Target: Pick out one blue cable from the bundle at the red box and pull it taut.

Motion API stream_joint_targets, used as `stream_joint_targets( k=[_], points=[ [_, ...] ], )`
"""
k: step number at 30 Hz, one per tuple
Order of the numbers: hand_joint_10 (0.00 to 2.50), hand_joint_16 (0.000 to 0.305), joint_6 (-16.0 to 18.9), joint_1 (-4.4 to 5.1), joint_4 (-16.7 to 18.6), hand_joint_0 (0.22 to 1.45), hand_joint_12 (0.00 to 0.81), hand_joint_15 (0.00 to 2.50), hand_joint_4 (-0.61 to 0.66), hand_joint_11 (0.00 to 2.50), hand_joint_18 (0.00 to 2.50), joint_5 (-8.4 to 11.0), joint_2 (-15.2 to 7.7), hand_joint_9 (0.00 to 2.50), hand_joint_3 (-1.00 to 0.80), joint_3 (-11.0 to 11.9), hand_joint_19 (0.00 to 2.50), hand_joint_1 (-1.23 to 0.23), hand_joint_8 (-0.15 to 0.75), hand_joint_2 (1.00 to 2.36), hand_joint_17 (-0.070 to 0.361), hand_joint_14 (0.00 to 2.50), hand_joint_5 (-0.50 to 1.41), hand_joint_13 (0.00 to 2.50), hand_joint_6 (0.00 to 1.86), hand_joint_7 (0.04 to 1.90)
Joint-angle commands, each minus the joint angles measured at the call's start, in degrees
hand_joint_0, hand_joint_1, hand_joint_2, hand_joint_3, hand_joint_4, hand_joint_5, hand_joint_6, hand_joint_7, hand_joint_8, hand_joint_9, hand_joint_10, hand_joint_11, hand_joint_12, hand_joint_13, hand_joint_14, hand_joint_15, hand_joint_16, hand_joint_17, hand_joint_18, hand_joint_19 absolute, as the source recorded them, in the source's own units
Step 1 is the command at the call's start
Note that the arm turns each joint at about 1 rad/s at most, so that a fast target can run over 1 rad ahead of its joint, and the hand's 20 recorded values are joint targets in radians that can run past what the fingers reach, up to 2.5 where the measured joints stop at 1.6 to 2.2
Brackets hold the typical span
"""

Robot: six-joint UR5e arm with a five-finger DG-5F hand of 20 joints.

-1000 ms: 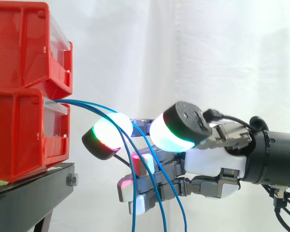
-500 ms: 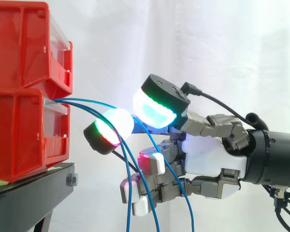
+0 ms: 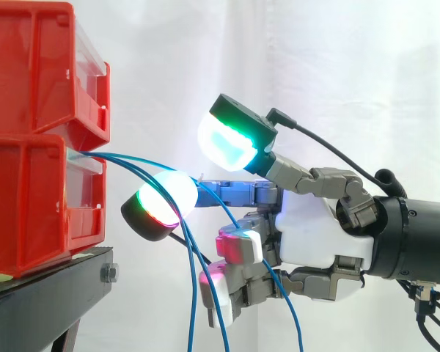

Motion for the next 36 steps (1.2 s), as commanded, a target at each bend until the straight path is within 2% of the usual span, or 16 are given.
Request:
stream_joint_targets(
  k=[1,10,16,22,29,32,36],
  points=[
    [0.02,0.048,-0.1,0.02,-0.4,0.54,0.367,0.72,0.01,0.89,0.85,0.01,0.0,1.33,-0.50,0.0,0.65,-0.34,0.238,1.00,0.107,0.02,-0.12,1.13,0.76,0.77],
    [0.02,0.048,-0.7,0.10,-0.6,0.54,0.367,0.82,0.02,0.94,0.84,0.01,0.0,1.31,-0.50,0.0,0.65,-0.40,0.251,1.00,0.108,0.02,-0.14,1.15,0.79,0.71],
    [0.02,0.048,-0.8,0.10,-0.6,0.54,0.362,0.94,0.03,1.13,0.84,0.01,0.0,1.32,-0.50,0.0,0.67,-0.46,0.245,1.00,0.107,0.02,-0.16,1.20,0.82,0.66],
    [0.02,0.047,-0.8,0.10,-0.6,0.55,0.359,0.96,0.03,1.15,0.84,0.01,0.0,1.31,-0.50,0.0,0.67,-0.49,0.240,1.00,0.106,0.02,-0.17,1.21,0.83,0.65],
    [0.01,0.045,-0.7,0.02,-0.7,0.60,0.339,1.05,0.02,1.27,0.83,-0.17,0.1,1.36,-0.49,0.4,0.70,-0.51,0.224,1.00,0.101,0.02,-0.17,1.26,0.86,0.64],
    [0.01,0.043,-0.7,-0.16,-1.4,0.61,0.334,1.05,0.01,1.28,0.83,-0.35,0.1,1.36,-0.45,0.7,0.71,-0.52,0.221,1.00,0.097,0.02,-0.17,1.26,0.86,0.63],
    [0.01,0.041,-0.6,-0.34,-4.3,0.61,0.334,1.06,0.01,1.29,0.83,-0.35,0.1,1.35,-0.35,2.0,0.72,-0.54,0.230,1.01,0.093,0.02,-0.17,1.25,0.89,0.62]
  ],
)
